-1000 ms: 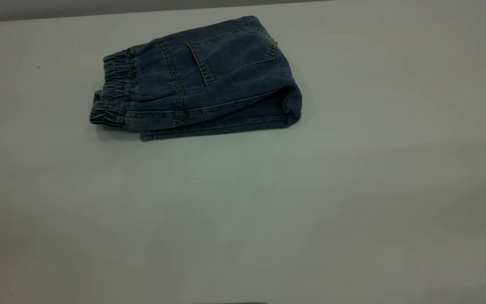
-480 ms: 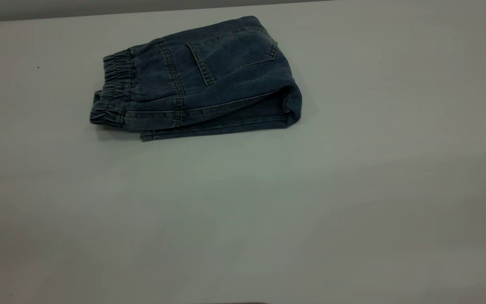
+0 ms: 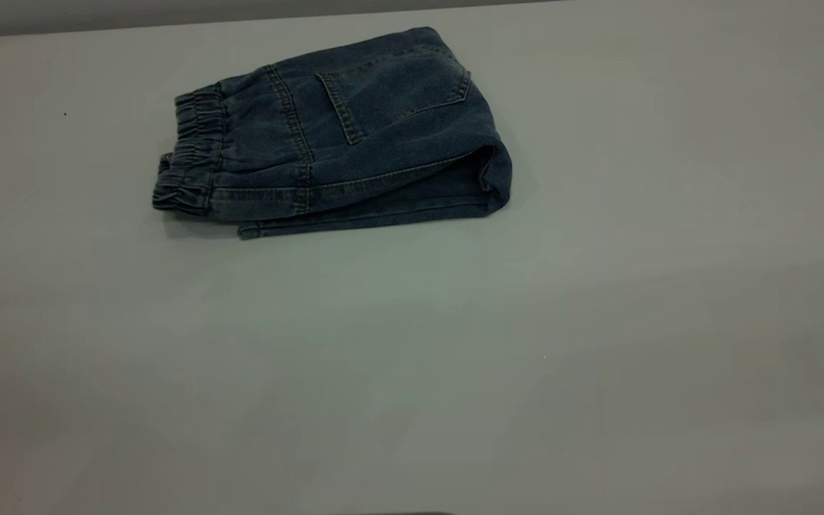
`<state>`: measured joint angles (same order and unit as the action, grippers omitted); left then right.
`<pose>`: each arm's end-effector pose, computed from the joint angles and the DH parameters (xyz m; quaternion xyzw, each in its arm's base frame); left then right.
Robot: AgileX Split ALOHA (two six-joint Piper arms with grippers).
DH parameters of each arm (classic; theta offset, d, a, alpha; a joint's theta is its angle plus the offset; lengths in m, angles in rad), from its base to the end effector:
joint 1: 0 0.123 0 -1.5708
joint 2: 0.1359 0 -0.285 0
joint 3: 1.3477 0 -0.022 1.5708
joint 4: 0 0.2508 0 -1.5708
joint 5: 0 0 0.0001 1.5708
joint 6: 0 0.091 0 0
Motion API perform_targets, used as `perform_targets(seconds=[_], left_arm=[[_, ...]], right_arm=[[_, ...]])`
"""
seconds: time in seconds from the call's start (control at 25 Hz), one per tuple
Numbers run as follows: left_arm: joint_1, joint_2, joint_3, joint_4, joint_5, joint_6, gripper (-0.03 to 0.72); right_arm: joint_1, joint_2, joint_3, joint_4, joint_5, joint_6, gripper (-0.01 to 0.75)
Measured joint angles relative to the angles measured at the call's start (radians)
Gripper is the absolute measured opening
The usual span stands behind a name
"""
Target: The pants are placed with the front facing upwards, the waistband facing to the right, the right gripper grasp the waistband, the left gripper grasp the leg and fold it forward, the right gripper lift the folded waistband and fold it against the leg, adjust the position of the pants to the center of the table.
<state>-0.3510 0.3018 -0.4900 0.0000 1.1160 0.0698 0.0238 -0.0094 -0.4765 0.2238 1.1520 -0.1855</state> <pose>0.0355 -0.0130 0.2653 0.1951 0.9135 -0.0500 0.3535 -0.0094 0.0182 0.2653 -0.0999 0.8683 0.0728 0.4803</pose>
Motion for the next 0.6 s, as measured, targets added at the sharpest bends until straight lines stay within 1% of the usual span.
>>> perform_targets(seconds=[0.08, 0.12, 0.32, 0.44, 0.52, 0.6], left_arm=[[0.009, -0.007, 0.0, 0.0, 0.0, 0.0, 0.577], [0.03, -0.019, 0.0, -0.005, 0.0, 0.0, 0.577], [0.228, -0.148, 0.0, -0.005, 0.0, 0.0, 0.577], [0.314, -0.249, 0.0, -0.005, 0.002, 0.0, 0.577], [0.347, -0.302, 0.0, -0.005, 0.004, 0.0, 0.577], [0.363, -0.319, 0.0, -0.005, 0.008, 0.0, 0.577]], right_arm=[[0.0, 0.0, 0.0, 0.0, 0.0, 0.0, 0.575], [0.0, 0.0, 0.0, 0.0, 0.0, 0.0, 0.575], [-0.014, 0.0, 0.0, 0.005, 0.0, 0.0, 0.575], [-0.035, 0.0, 0.0, 0.012, 0.0, 0.0, 0.575], [-0.047, 0.0, 0.0, 0.024, 0.0, 0.0, 0.575], [-0.059, 0.0, 0.0, 0.029, 0.001, 0.0, 0.575]])
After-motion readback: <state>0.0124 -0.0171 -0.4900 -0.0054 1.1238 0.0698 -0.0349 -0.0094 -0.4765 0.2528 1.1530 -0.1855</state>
